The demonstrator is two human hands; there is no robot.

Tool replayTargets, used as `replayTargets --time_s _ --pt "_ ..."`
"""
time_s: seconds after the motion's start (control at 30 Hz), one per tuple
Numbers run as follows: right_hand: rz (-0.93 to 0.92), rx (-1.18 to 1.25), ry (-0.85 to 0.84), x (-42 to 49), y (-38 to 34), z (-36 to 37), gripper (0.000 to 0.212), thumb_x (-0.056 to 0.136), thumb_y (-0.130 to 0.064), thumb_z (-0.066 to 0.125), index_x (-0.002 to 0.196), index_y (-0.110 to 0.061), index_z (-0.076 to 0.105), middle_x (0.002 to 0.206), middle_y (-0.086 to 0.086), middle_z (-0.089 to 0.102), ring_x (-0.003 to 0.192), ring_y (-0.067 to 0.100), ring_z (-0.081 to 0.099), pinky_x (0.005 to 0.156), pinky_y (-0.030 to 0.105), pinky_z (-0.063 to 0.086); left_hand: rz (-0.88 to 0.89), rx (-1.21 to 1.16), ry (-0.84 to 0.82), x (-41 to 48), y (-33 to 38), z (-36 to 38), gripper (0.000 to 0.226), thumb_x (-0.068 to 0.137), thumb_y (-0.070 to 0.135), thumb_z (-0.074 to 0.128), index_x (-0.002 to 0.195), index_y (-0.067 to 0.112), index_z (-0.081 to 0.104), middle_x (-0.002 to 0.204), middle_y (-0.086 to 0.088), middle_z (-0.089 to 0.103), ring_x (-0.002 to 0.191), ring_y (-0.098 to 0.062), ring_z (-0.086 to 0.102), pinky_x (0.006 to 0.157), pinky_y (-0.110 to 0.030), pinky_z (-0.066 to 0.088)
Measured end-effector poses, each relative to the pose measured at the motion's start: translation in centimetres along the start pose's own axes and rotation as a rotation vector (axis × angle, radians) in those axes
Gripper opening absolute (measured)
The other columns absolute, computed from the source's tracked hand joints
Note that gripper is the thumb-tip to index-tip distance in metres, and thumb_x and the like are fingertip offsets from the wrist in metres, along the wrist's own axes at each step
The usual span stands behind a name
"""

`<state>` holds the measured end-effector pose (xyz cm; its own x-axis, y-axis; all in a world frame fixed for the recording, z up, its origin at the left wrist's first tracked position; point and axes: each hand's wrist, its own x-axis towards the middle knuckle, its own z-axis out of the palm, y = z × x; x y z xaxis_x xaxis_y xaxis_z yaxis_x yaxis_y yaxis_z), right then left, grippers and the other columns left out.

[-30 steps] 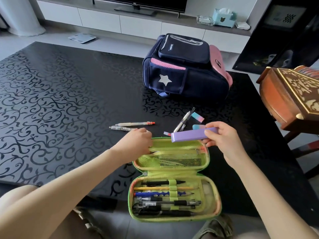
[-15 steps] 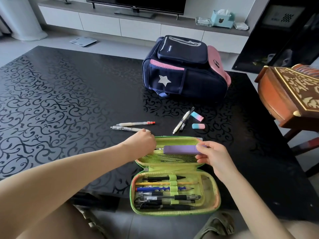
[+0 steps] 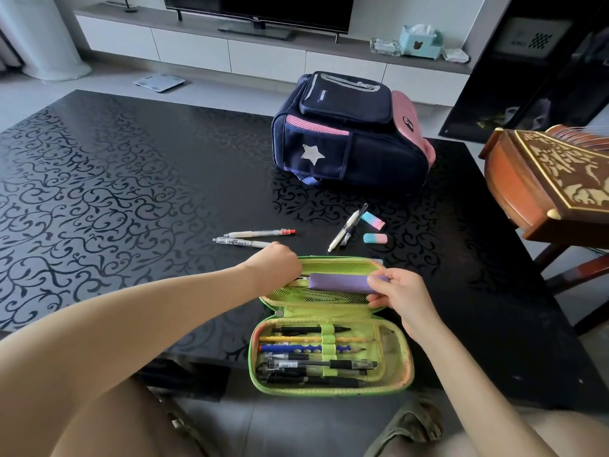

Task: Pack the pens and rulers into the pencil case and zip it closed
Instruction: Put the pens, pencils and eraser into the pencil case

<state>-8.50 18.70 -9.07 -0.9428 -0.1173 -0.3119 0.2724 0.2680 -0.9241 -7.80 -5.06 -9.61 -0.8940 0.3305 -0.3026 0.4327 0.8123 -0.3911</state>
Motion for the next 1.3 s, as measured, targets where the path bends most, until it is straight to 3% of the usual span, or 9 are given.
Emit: replayTargets --time_s 0.13,0.33,0.43,0.53,0.73,0.93,1.07,1.17,1.3 --pt "0.011 0.005 0.002 0.0 0.1 0.1 0.011 0.084 -0.006 0.064 0.094 -0.002 0.064 0.075 0.013 0.065 0.057 0.02 0.064 0.06 0.033 0.056 -0.082 -0.114 -0.011 -0.3 0.1 -0.5 0.019 0.082 -0.002 0.048 0.077 0.014 0.056 0.078 -0.003 0.059 0.07 -0.024 0.054 0.059 -0.031 0.038" --pt "-0.022 -0.021 0.124 -0.4 0.0 3.1 0.027 0.084 -0.017 0.068 0.101 -0.002 0.055 0.073 0.01 0.066 0.051 0.019 0.066 0.054 0.03 0.056 -0.214 -0.707 0.381 -2.3 -0.3 0.4 0.017 0.087 0.014 0.049 0.078 0.003 0.058 0.078 -0.012 0.06 0.064 -0.023 0.042 0.057 -0.03 0.033" --pt "-0.249 -0.446 0.2 -0.2 -0.5 5.6 0.04 0.08 -0.035 0.07 0.095 -0.008 0.045 0.065 -0.002 0.058 0.05 0.02 0.06 0.049 0.028 0.045 -0.183 -0.681 0.616 -2.0 0.5 1.4 0.028 0.079 0.019 0.035 0.063 0.005 0.054 0.061 -0.01 0.055 0.052 -0.025 0.046 0.045 -0.034 0.043" --pt "-0.428 -0.909 0.268 0.5 -0.8 6.1 0.045 0.079 -0.053 0.062 0.084 -0.015 0.039 0.055 -0.008 0.041 0.054 0.019 0.044 0.044 0.027 0.024 -0.196 -0.599 0.66 -1.9 0.7 2.1 0.028 0.078 0.017 0.035 0.061 0.007 0.055 0.06 -0.007 0.053 0.051 -0.026 0.049 0.042 -0.036 0.047" --pt "-0.434 -1.065 0.246 1.6 -0.3 4.6 0.041 0.08 -0.058 0.058 0.074 -0.018 0.06 0.072 -0.005 0.062 0.067 0.017 0.055 0.049 0.025 0.029 -0.196 -0.532 0.663 -2.5 1.6 1.4 0.008 0.074 0.011 0.069 0.074 0.012 0.061 0.071 -0.003 0.058 0.062 -0.024 0.052 0.056 -0.034 0.049" --pt "-0.346 -0.947 0.486 1.6 0.7 0.0 0.017 0.091 -0.021 0.052 0.096 -0.015 0.067 0.093 0.005 0.065 0.086 0.026 0.056 0.061 0.031 0.04 -0.13 -0.639 0.577 -1.4 4.0 -0.5 0.015 0.088 0.027 0.057 0.095 0.018 0.068 0.088 -0.001 0.062 0.082 -0.024 0.054 0.075 -0.036 0.046" --pt "-0.142 -0.765 0.288 2.5 1.4 -0.9 0.029 0.092 -0.033 0.053 0.114 -0.015 0.058 0.104 0.005 0.064 0.096 0.025 0.06 0.076 0.035 0.047 -0.135 -0.639 0.417 0.5 6.0 -2.1 0.028 0.094 0.036 0.046 0.111 0.02 0.062 0.103 0.0 0.058 0.097 -0.021 0.049 0.087 -0.034 0.042" --pt "-0.099 -0.649 0.247 2.8 2.2 -0.4 0.03 0.094 -0.035 0.048 0.108 -0.012 0.062 0.103 0.007 0.068 0.095 0.026 0.062 0.074 0.033 0.046 -0.165 -0.697 0.358 2.3 7.9 -4.0 0.026 0.094 0.031 0.047 0.106 0.012 0.061 0.102 -0.005 0.06 0.096 -0.024 0.053 0.082 -0.037 0.047" --pt "-0.196 -0.53 0.356 1.8 3.5 0.2 0.028 0.096 -0.031 0.045 0.102 -0.012 0.064 0.093 0.004 0.069 0.087 0.025 0.062 0.064 0.03 0.04 -0.273 -0.698 0.187 4.6 10.3 -6.7 0.017 0.094 0.017 0.047 0.098 0.003 0.057 0.079 -0.007 0.053 0.072 -0.027 0.052 0.054 -0.033 0.038"
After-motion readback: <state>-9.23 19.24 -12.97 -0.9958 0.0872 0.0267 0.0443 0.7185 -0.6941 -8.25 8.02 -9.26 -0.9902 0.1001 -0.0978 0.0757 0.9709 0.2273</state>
